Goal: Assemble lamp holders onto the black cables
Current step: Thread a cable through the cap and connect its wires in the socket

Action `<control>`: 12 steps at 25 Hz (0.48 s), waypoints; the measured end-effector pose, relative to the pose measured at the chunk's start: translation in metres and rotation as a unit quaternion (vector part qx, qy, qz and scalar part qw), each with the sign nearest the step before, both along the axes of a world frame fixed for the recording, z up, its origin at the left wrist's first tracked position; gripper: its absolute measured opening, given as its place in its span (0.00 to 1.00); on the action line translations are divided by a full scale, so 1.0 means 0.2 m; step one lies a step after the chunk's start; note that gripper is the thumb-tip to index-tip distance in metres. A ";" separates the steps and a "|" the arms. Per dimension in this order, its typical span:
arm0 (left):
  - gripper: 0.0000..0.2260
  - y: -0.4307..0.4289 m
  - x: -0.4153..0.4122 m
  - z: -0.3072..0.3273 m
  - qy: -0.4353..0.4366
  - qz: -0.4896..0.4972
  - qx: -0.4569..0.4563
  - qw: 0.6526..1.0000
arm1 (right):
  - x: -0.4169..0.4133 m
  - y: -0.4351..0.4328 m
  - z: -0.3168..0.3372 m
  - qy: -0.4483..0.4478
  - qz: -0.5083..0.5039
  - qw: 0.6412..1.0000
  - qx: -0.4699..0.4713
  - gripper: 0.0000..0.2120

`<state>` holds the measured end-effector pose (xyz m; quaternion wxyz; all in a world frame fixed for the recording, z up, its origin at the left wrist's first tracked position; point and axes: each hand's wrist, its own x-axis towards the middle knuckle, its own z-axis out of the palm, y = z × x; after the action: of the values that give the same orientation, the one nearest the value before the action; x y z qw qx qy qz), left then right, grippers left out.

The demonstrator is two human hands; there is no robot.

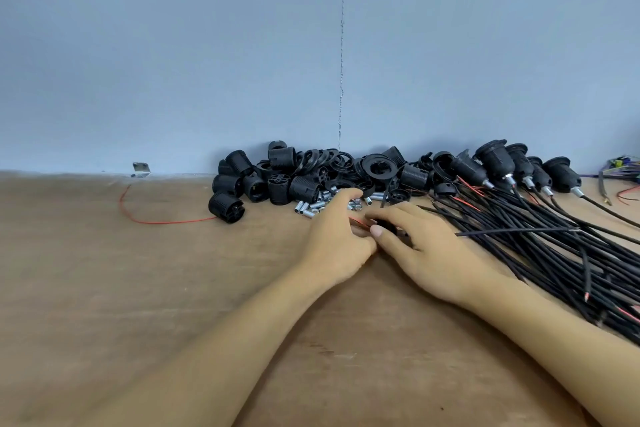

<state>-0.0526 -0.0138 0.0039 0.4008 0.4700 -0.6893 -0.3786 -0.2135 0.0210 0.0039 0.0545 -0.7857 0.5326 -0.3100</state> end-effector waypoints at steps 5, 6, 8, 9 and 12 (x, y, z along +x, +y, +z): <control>0.21 -0.02 0.11 0.00 -0.028 0.053 -0.041 0.997 | 0.02 -0.03 -0.02 0.013 -0.036 0.999 -0.005 0.18; 0.18 -0.03 0.12 0.00 -0.038 0.073 -0.050 0.995 | 0.04 -0.03 -0.02 0.015 -0.041 0.999 -0.005 0.18; 0.14 -0.04 0.13 -0.01 -0.060 0.100 -0.056 0.992 | 0.10 -0.05 -0.05 0.059 -0.040 0.997 -0.017 0.15; 0.14 -0.04 0.13 -0.01 -0.081 0.115 -0.072 0.988 | 0.12 -0.06 -0.06 0.076 -0.034 0.996 -0.026 0.13; 0.17 -0.05 0.18 -0.01 -0.174 0.214 -0.192 0.942 | 0.11 -0.05 -0.05 0.051 -0.032 0.998 -0.021 0.10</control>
<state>-0.0173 -0.0244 0.0026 0.4287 0.5792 -0.6911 -0.0561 -0.1918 0.0102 -0.0060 0.0004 -0.7840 0.5528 -0.2824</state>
